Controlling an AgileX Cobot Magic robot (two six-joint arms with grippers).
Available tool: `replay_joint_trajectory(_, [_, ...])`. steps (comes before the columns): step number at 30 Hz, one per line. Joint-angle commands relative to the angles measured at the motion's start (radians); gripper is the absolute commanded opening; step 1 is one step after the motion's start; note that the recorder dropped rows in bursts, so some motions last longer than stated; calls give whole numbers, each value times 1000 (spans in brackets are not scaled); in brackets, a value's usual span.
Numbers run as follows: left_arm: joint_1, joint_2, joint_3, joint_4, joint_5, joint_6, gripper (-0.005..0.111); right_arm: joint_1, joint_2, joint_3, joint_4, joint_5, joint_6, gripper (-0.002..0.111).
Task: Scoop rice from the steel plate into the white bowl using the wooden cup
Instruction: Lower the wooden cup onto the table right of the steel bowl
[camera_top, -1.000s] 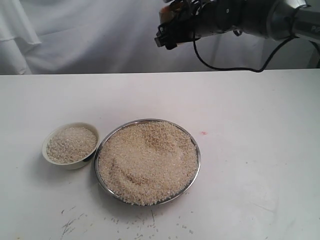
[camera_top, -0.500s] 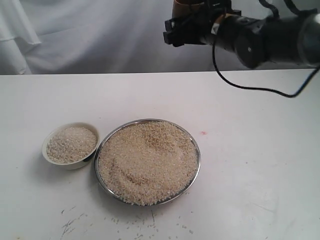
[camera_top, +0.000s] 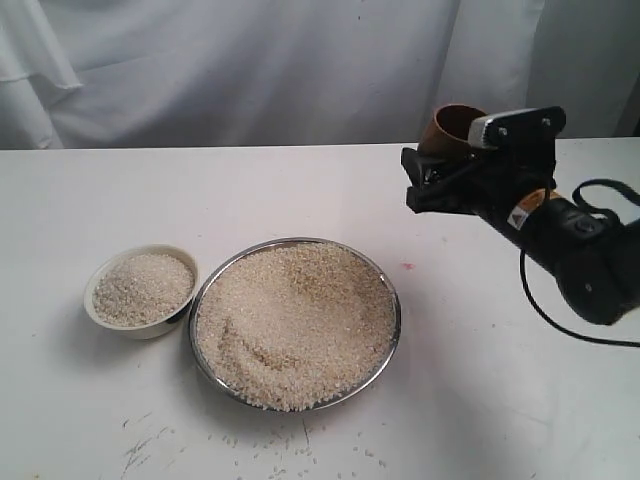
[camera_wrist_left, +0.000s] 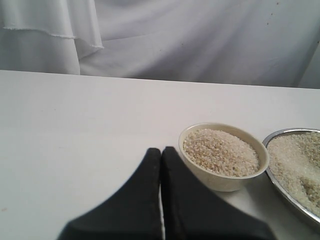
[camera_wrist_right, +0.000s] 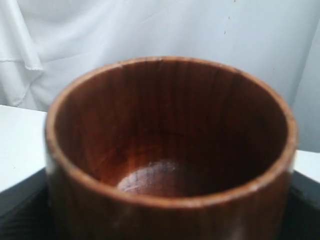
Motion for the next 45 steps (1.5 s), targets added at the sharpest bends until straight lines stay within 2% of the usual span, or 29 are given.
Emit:
replay_joint_trajectory(1, [-2,-5,5,-1,-6,-3,0,-12,65,35,-36,-99,34,0])
replay_joint_trajectory(7, [-2,-5,5,-1,-6,-3,0,-12,143,36,-161,-103,48,0])
replay_joint_trajectory(15, [-2,-5,5,-1,-6,-3,0,-12,154,93,-186,-48,30,0])
replay_joint_trajectory(22, [-2,-5,5,-1,-6,-3,0,-12,203,106,-188,-105,6,0])
replay_joint_trajectory(45, [-2,-5,5,-1,-6,-3,0,-12,217,106,-110,-121,-13,0])
